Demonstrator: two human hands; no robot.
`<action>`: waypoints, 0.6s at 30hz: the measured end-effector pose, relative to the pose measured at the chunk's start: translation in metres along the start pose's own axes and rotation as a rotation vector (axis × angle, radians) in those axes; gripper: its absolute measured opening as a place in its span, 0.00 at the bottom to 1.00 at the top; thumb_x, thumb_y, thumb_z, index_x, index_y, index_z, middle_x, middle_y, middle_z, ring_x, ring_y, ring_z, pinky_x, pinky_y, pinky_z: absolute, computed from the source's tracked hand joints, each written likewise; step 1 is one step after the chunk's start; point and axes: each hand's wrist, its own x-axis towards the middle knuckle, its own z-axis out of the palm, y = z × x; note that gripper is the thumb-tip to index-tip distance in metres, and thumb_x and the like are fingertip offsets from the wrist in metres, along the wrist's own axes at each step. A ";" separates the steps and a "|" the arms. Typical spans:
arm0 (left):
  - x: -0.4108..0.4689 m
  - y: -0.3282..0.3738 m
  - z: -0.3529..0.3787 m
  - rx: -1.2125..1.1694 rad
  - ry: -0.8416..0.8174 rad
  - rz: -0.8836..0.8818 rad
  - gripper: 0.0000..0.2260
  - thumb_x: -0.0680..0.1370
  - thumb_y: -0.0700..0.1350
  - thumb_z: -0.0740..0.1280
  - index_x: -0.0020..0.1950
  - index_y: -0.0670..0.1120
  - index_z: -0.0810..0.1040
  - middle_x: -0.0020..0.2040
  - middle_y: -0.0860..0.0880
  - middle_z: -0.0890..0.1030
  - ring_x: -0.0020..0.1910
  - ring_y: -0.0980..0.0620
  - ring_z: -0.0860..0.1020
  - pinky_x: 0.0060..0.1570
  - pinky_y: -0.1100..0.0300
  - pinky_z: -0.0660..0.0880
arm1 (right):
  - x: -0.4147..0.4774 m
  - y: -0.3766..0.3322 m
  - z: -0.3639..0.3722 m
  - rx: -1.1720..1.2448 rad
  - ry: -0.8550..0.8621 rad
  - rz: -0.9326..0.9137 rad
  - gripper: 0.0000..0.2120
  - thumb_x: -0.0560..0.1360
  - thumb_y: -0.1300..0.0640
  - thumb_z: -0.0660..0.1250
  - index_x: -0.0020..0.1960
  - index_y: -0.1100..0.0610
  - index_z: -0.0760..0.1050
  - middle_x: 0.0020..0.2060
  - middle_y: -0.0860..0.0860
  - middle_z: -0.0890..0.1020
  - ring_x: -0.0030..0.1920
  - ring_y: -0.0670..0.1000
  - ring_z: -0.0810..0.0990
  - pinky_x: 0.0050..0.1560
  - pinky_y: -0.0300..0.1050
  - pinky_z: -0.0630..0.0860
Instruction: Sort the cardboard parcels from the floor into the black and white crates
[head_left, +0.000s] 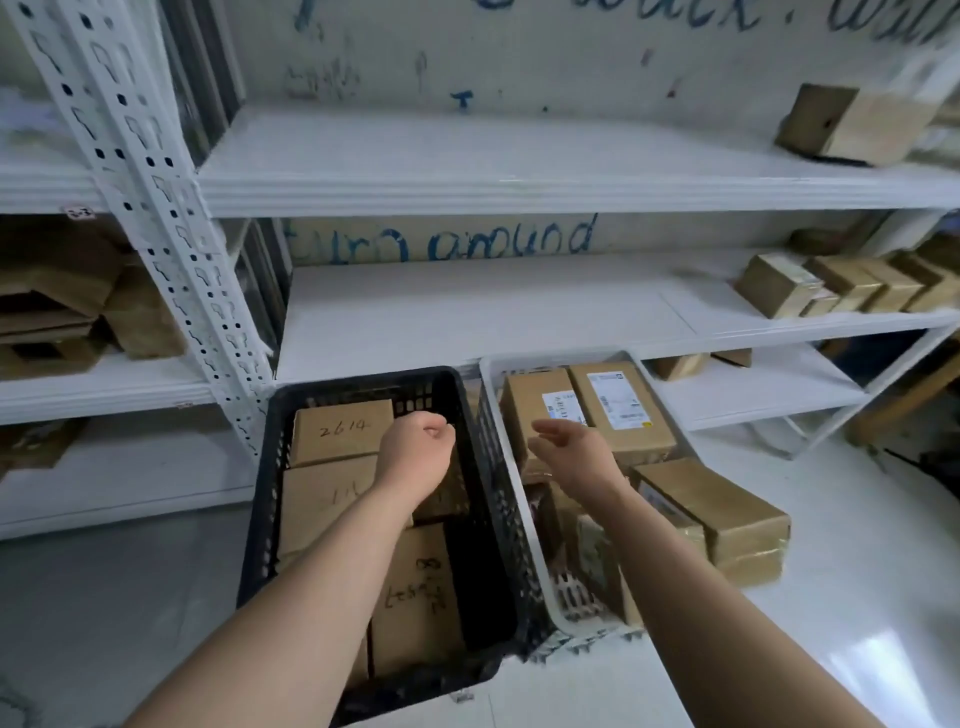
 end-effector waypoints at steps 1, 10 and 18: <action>-0.007 0.008 0.010 -0.011 0.000 0.005 0.15 0.82 0.45 0.61 0.66 0.44 0.77 0.61 0.50 0.80 0.58 0.53 0.77 0.51 0.65 0.68 | -0.003 0.006 -0.013 0.007 -0.006 -0.007 0.17 0.78 0.56 0.67 0.67 0.55 0.75 0.57 0.51 0.81 0.46 0.46 0.79 0.38 0.30 0.74; -0.061 0.073 0.112 -0.110 0.021 -0.020 0.11 0.81 0.44 0.63 0.60 0.45 0.81 0.55 0.51 0.81 0.50 0.55 0.75 0.50 0.62 0.70 | -0.017 0.065 -0.139 -0.028 0.031 -0.049 0.17 0.79 0.57 0.65 0.67 0.55 0.75 0.52 0.48 0.80 0.38 0.39 0.75 0.33 0.26 0.72; -0.053 0.092 0.155 -0.080 -0.071 -0.093 0.09 0.81 0.45 0.61 0.43 0.49 0.78 0.42 0.53 0.77 0.41 0.53 0.75 0.44 0.60 0.72 | 0.014 0.089 -0.176 -0.084 -0.003 -0.016 0.18 0.78 0.56 0.66 0.67 0.55 0.76 0.63 0.53 0.79 0.55 0.49 0.77 0.53 0.41 0.71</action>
